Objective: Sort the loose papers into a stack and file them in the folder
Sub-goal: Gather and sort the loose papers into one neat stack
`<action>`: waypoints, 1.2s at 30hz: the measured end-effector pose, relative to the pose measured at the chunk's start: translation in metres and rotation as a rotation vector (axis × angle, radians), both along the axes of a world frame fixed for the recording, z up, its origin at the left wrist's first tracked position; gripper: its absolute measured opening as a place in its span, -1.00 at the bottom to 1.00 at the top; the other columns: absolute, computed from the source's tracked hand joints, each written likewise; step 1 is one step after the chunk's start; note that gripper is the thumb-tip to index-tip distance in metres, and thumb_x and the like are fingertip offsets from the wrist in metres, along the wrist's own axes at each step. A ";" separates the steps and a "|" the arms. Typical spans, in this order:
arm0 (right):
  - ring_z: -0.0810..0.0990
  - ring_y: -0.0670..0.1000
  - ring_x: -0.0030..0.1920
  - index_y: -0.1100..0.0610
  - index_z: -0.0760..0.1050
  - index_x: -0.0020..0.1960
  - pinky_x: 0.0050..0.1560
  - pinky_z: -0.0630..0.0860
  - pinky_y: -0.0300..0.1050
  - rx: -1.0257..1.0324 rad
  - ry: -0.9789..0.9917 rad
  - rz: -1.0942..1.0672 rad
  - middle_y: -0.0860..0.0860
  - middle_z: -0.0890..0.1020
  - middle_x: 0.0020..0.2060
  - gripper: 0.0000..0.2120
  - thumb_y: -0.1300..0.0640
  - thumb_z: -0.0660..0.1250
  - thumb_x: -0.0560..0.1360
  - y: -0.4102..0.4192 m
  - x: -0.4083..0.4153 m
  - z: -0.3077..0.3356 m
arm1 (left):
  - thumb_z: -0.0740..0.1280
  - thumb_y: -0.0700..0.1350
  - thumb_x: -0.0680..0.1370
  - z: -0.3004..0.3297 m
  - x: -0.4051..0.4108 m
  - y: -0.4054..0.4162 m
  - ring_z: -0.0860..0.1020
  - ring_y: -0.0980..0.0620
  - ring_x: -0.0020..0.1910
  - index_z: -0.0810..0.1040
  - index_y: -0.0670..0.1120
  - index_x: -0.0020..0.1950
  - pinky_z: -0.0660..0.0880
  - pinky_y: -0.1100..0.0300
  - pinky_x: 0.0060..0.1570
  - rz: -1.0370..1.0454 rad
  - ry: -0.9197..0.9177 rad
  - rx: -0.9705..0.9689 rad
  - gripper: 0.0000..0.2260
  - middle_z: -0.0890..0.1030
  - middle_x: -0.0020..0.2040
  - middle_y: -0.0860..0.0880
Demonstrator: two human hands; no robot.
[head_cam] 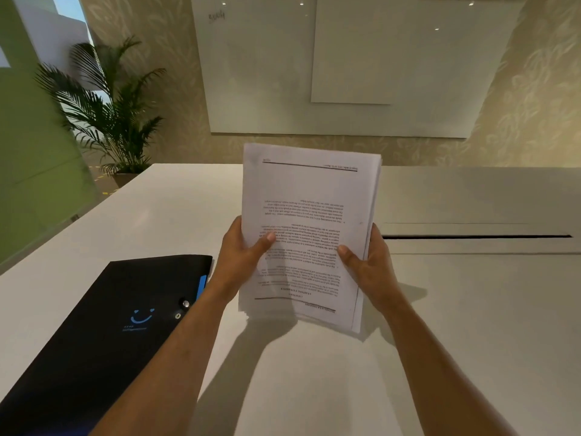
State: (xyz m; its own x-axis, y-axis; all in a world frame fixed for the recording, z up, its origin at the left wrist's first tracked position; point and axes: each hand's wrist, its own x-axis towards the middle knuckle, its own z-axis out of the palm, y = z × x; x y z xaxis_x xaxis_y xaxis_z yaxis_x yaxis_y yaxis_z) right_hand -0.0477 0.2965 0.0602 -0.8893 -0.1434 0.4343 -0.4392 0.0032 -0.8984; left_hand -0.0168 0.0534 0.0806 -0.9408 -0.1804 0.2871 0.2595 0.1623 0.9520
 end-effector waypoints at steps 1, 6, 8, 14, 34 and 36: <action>0.70 0.03 0.12 0.00 0.40 0.29 -0.03 0.69 -0.02 -0.004 0.028 -0.018 0.03 0.65 0.18 -0.60 0.30 0.39 0.55 -0.002 0.001 0.003 | 0.44 0.04 0.48 0.001 0.001 0.002 0.63 -0.07 0.04 0.42 0.04 0.26 0.63 -0.11 -0.02 0.043 0.042 0.000 -0.60 0.60 0.15 0.03; 0.71 0.00 0.07 -0.08 0.40 0.18 -0.06 0.70 -0.04 -0.030 0.029 -0.056 -0.03 0.66 0.11 -0.62 0.12 0.47 0.46 -0.004 0.003 0.007 | 0.47 0.01 0.43 -0.002 0.002 0.001 0.62 -0.07 0.07 0.40 0.03 0.26 0.64 -0.01 -0.05 0.090 0.152 0.005 -0.54 0.57 0.15 0.01; 0.70 0.06 0.09 -0.05 0.40 0.23 -0.04 0.70 0.02 -0.061 -0.013 -0.033 0.04 0.64 0.13 -0.51 0.05 0.51 0.37 -0.003 0.002 0.003 | 0.49 -0.01 0.40 -0.005 0.003 -0.002 0.62 -0.03 0.06 0.39 0.09 0.24 0.64 0.07 -0.09 0.061 0.153 0.045 -0.52 0.58 0.13 0.05; 0.70 0.10 0.03 0.13 0.44 0.23 -0.13 0.67 -0.04 -0.197 -0.072 -0.055 0.12 0.67 0.07 -0.49 0.24 0.42 0.29 -0.014 0.003 -0.011 | 0.44 -0.12 0.38 -0.014 0.000 0.011 0.62 0.08 0.01 0.43 0.25 0.12 0.62 0.18 -0.18 0.044 0.175 0.128 -0.58 0.60 0.02 0.14; 0.70 -0.09 -0.11 0.05 0.48 0.09 -0.16 0.64 -0.09 -0.033 -0.129 -0.215 -0.10 0.72 -0.11 -0.67 -0.21 0.24 0.60 -0.002 -0.025 -0.030 | 0.47 0.00 0.47 -0.029 -0.001 -0.013 0.68 -0.06 0.01 0.59 0.00 0.18 0.61 -0.02 -0.04 -0.079 -0.164 0.139 -0.69 0.71 0.04 0.00; 0.64 -0.09 -0.08 0.05 0.49 0.05 -0.03 0.62 0.04 0.119 -0.122 -0.366 -0.05 0.67 -0.07 -0.55 -0.32 0.14 0.56 0.003 -0.035 -0.045 | 0.47 -0.08 0.48 -0.043 -0.002 -0.018 0.68 -0.09 0.01 0.59 -0.02 0.17 0.61 -0.05 -0.02 -0.042 -0.282 0.180 -0.73 0.72 0.02 -0.03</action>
